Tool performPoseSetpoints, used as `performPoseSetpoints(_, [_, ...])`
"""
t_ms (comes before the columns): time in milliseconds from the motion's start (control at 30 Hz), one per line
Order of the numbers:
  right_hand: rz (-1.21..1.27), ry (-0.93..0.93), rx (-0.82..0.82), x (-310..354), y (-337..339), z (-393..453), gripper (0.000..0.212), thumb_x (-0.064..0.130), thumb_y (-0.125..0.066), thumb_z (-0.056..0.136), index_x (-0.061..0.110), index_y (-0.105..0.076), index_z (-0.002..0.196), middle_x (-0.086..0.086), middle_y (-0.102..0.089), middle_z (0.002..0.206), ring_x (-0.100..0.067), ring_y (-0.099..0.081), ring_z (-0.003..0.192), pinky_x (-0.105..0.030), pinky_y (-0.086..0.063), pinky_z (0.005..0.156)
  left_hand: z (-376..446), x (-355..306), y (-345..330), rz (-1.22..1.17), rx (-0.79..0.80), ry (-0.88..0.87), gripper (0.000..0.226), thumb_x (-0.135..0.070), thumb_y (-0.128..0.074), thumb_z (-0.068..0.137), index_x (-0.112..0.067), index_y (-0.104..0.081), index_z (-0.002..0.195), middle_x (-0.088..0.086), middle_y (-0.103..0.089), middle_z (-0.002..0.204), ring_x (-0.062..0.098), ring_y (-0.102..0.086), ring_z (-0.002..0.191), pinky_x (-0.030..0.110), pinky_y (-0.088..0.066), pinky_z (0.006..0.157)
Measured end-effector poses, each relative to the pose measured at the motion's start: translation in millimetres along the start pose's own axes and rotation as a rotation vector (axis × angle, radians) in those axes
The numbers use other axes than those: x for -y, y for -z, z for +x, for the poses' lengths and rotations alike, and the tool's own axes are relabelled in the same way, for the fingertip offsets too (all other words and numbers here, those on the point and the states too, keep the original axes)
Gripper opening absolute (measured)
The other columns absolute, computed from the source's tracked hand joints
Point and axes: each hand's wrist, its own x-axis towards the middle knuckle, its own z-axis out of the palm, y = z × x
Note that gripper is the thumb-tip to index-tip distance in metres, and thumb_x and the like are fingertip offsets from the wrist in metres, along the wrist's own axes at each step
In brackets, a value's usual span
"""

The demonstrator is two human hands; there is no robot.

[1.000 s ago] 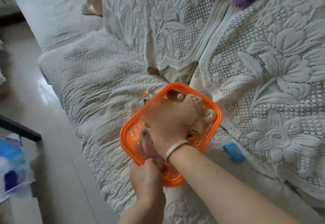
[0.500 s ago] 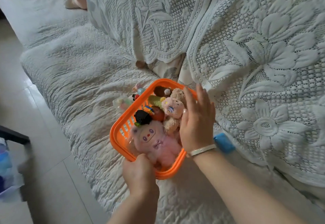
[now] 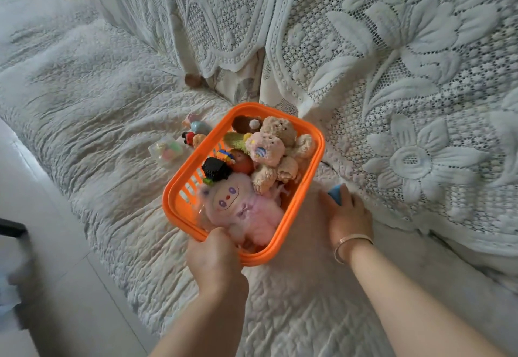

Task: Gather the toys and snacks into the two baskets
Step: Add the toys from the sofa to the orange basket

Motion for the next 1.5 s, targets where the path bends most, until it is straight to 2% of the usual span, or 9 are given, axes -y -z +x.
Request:
performPoseSetpoints(100, [-0.010,-0.045,-0.084,0,4,-3,0.042,0.017,-0.033,0.096,0.040,-0.037,0.132,-0.009,-0.026,0.147,-0.032,-0.030,0.128,-0.043,-0.035,0.097,1,-1,1,0.007,0.006,-0.003,0.022,-0.001,-0.043,0.078,-0.016,-0.059,0.078,0.015,-0.067,0.086,0.032,-0.060,0.078,0.047,-0.051,0.072])
performPoseSetpoints(233, [0.254,-0.133,-0.281,5,18,-3,0.051,0.001,-0.034,0.089,0.033,-0.048,0.126,-0.008,-0.045,0.134,-0.034,-0.043,0.117,-0.043,-0.041,0.088,-5,-8,5,0.002,-0.006,0.018,0.021,0.000,-0.044,0.080,-0.016,-0.057,0.075,0.016,-0.066,0.087,0.031,-0.059,0.078,0.052,-0.055,0.076])
performPoseSetpoints(367, [0.486,-0.012,-0.684,28,55,-6,0.053,-0.013,-0.048,0.077,0.021,-0.059,0.116,-0.006,-0.063,0.118,-0.035,-0.054,0.100,-0.041,-0.045,0.078,-10,-17,11,-0.028,-0.019,0.032,0.021,0.002,-0.044,0.080,-0.015,-0.056,0.074,0.015,-0.062,0.083,0.030,-0.056,0.077,0.044,-0.047,0.069])
performPoseSetpoints(533, [0.637,0.235,-0.885,72,109,-19,0.051,-0.014,-0.048,0.079,0.019,-0.059,0.117,-0.004,-0.062,0.121,-0.029,-0.055,0.103,-0.041,-0.045,0.087,-11,-28,21,-0.031,-0.017,0.053,0.020,0.001,-0.045,0.077,-0.012,-0.059,0.076,0.016,-0.063,0.081,0.030,-0.055,0.073,0.043,-0.048,0.067])
performPoseSetpoints(700, [0.617,0.473,-0.868,113,132,-30,0.042,0.004,-0.038,0.086,0.020,-0.057,0.120,-0.004,-0.060,0.124,-0.027,-0.056,0.109,-0.043,-0.045,0.090,-9,-44,33,-0.050,-0.005,0.050,0.017,0.000,-0.046,0.075,-0.009,-0.060,0.078,0.017,-0.061,0.078,0.030,-0.055,0.070,0.042,-0.046,0.066])
performPoseSetpoints(933, [0.569,0.564,-0.814,158,142,-53,0.041,0.008,-0.036,0.088,0.026,-0.055,0.120,-0.006,-0.057,0.129,-0.028,-0.054,0.115,-0.038,-0.040,0.095,-5,-70,58,-0.097,-0.018,0.038,0.019,0.000,-0.045,0.080,-0.010,-0.061,0.081,0.016,-0.061,0.081,0.029,-0.053,0.073,0.042,-0.046,0.068])
performPoseSetpoints(1233, [0.551,0.753,-0.737,192,143,-68,0.033,0.005,-0.054,0.082,0.028,-0.061,0.105,-0.006,-0.060,0.127,-0.028,-0.054,0.114,-0.045,-0.043,0.093,6,-96,89,-0.176,-0.105,0.059,0.018,0.001,-0.044,0.083,-0.012,-0.056,0.080,0.015,-0.058,0.081,0.029,-0.051,0.074,0.042,-0.044,0.069])
performPoseSetpoints(1400, [0.449,0.978,-0.644,229,136,-94,0.032,0.012,-0.057,0.078,0.027,-0.074,0.101,-0.007,-0.061,0.127,-0.025,-0.056,0.107,-0.039,-0.042,0.087,10,-104,104,-0.213,-0.129,0.070,0.020,0.001,-0.045,0.081,-0.014,-0.058,0.083,0.020,-0.067,0.093,0.039,-0.063,0.086,0.057,-0.055,0.088])
performPoseSetpoints(1500, [0.429,1.050,-0.593,256,136,-110,0.033,0.021,-0.050,0.080,0.026,-0.074,0.102,-0.010,-0.063,0.124,-0.028,-0.058,0.104,-0.039,-0.042,0.086,16,-106,113,-0.232,-0.153,0.068,0.021,0.002,-0.046,0.078,-0.015,-0.058,0.083,0.021,-0.068,0.096,0.042,-0.066,0.093,0.059,-0.054,0.089])
